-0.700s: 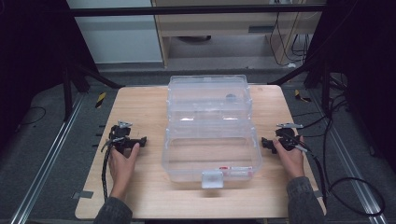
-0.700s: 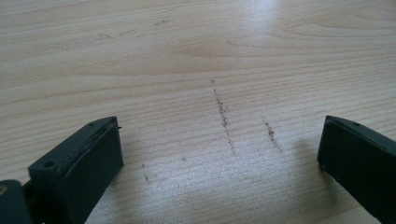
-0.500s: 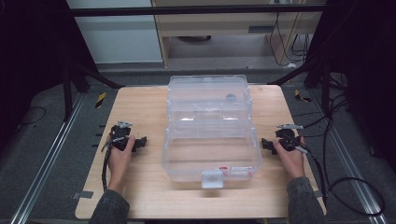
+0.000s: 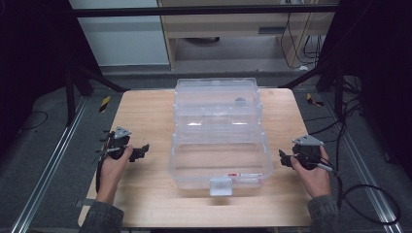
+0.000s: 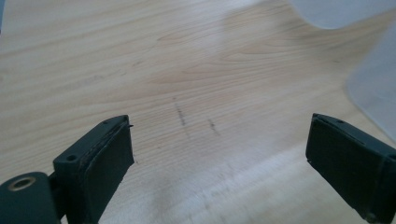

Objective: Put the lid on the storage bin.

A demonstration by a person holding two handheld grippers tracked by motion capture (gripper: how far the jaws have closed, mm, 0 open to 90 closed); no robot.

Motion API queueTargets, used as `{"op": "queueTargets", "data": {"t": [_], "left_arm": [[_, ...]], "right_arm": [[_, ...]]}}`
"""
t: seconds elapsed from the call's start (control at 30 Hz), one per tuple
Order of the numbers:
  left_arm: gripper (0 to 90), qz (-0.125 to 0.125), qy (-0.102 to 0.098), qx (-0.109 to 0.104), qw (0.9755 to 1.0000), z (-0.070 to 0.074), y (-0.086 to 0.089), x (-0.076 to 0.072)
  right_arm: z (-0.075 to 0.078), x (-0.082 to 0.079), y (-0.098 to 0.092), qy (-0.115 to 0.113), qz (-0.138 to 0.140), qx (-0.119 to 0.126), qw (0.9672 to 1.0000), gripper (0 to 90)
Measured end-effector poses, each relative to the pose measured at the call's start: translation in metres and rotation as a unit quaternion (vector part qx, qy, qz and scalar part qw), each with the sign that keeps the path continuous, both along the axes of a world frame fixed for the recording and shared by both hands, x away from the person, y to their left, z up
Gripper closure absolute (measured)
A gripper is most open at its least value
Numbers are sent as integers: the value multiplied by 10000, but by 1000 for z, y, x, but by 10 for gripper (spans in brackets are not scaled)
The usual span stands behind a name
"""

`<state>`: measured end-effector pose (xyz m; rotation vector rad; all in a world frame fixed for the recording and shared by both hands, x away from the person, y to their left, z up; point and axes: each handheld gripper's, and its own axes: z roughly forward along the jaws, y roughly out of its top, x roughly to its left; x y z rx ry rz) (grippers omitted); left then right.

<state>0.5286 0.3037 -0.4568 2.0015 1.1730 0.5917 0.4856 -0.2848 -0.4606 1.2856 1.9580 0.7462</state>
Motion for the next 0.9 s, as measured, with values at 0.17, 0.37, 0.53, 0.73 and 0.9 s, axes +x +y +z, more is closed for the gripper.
{"op": "queueTargets", "data": {"t": [0.17, 0.37, 0.53, 0.73, 0.9], "left_arm": [[68, -591, 153, 554, 9966, 20, -12, -21], [67, -1069, 98, 422, 9933, 53, -26, -34], [72, -1454, 94, 515, 9880, 73, -49, -45], [55, -1725, 79, 436, 9840, 83, -63, -52], [50, -1897, 82, 272, 9814, 88, -73, -54]], "right_arm": [[33, -11, 4, 204, 445, -538, 9973, 118], [82, -1, 18, 261, 1500, -815, 9850, 112], [114, 13, 31, 339, 1768, -1203, 9763, 195], [134, 21, 50, 365, 2177, -1474, 9641, 296], [156, 40, 74, 430, 2707, -1780, 9451, 414]]}}
